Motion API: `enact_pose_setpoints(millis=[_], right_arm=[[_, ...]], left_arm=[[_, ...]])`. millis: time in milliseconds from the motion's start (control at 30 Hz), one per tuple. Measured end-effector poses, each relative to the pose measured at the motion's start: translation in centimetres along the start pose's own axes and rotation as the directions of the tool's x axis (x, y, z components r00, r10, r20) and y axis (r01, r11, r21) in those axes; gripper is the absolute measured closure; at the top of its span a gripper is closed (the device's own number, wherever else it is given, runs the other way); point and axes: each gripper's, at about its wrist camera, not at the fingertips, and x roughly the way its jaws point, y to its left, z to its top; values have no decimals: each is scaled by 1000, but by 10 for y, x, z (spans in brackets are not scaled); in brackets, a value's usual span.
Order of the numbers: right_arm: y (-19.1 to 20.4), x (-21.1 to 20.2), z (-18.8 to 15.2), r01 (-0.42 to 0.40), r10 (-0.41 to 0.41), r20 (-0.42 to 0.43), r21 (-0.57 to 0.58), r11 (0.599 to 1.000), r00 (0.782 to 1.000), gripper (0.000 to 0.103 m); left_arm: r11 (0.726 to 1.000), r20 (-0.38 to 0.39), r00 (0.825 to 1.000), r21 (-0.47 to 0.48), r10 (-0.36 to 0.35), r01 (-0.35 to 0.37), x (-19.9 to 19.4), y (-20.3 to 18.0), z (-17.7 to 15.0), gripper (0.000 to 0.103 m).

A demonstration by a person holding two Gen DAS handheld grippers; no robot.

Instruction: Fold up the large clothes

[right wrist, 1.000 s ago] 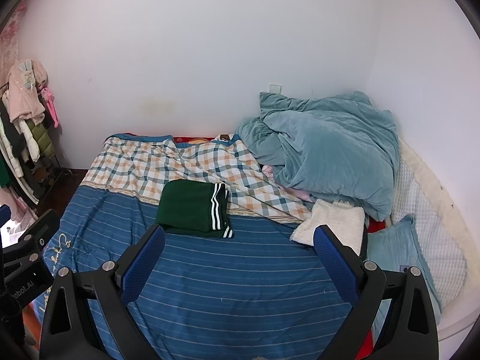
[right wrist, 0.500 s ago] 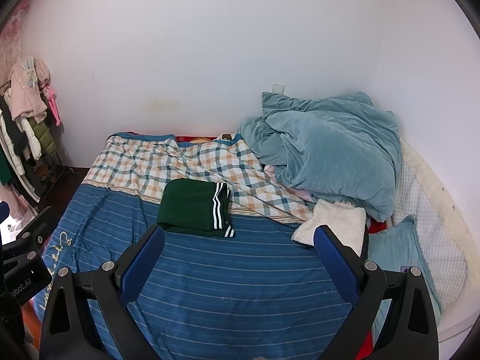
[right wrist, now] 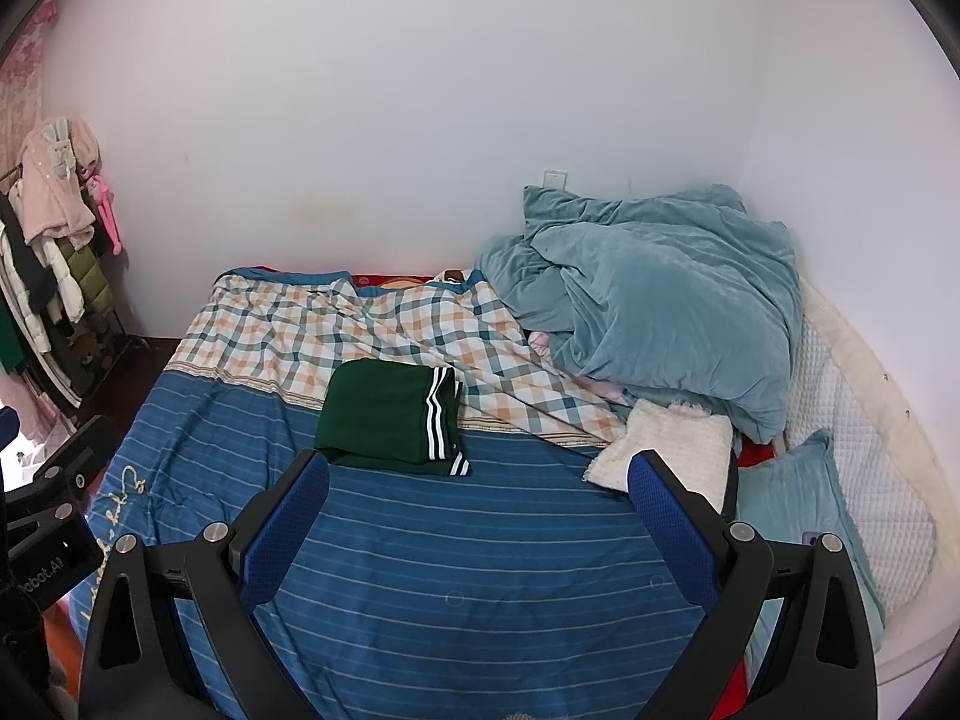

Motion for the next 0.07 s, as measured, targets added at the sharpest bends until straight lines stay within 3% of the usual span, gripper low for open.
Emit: enact_pose_setpoints(millis=[67], right_arm=[[0,-1,0,0,0,1,1,1000,1000,2]], left_arm=[[1000,-3,1000,-5,-1,1,0,1,0,0]])
